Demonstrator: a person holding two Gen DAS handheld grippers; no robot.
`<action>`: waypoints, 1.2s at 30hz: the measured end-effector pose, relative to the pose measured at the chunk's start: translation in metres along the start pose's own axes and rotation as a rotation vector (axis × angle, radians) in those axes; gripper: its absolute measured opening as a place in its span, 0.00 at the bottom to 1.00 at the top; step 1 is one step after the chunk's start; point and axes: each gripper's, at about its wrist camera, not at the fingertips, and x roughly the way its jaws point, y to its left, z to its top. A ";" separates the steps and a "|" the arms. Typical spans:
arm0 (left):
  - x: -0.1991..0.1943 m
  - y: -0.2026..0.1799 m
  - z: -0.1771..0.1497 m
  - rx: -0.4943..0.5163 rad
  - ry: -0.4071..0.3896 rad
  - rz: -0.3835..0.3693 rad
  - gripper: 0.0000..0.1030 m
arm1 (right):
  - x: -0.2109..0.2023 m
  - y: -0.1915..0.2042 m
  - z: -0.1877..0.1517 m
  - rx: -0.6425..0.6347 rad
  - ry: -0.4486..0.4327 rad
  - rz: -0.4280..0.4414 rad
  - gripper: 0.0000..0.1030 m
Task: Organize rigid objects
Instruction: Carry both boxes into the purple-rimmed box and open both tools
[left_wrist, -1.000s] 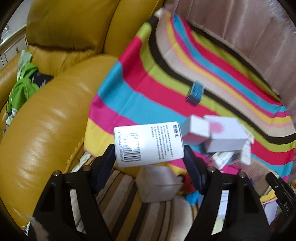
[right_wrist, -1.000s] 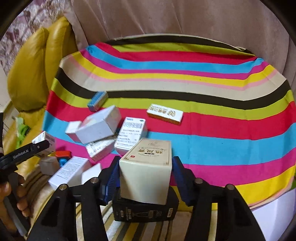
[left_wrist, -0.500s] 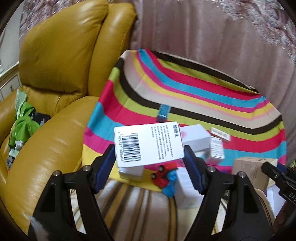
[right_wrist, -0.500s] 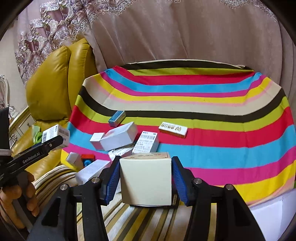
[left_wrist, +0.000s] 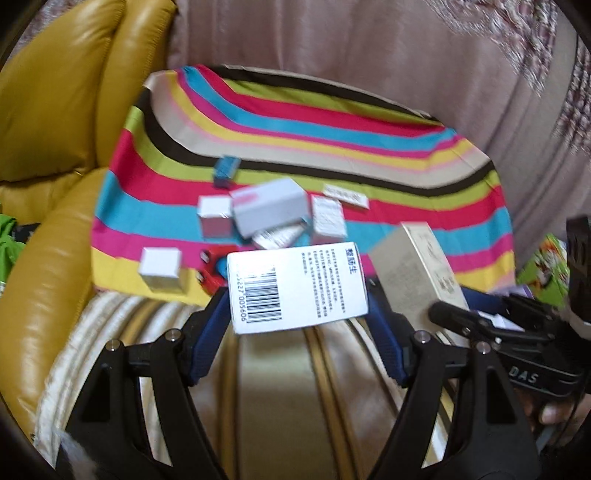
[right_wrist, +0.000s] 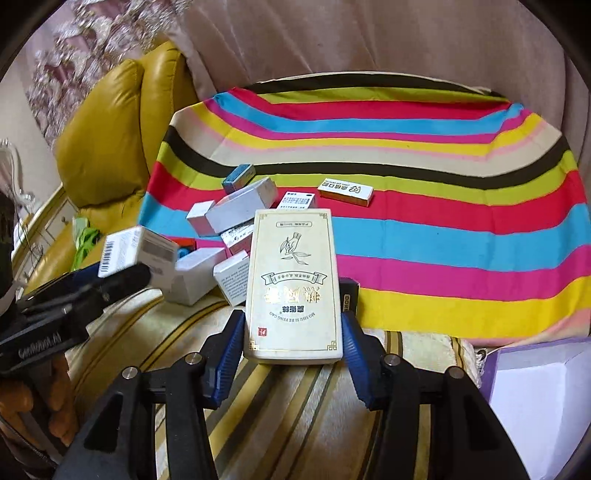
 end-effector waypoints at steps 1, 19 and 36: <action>0.001 -0.003 -0.004 0.005 0.017 -0.012 0.73 | -0.001 0.001 -0.002 -0.008 -0.003 -0.003 0.51; 0.014 -0.059 -0.010 0.129 0.114 -0.131 0.73 | -0.046 -0.037 -0.025 0.109 -0.087 -0.036 0.50; 0.042 -0.169 -0.002 0.356 0.190 -0.302 0.73 | -0.098 -0.122 -0.067 0.344 -0.114 -0.258 0.50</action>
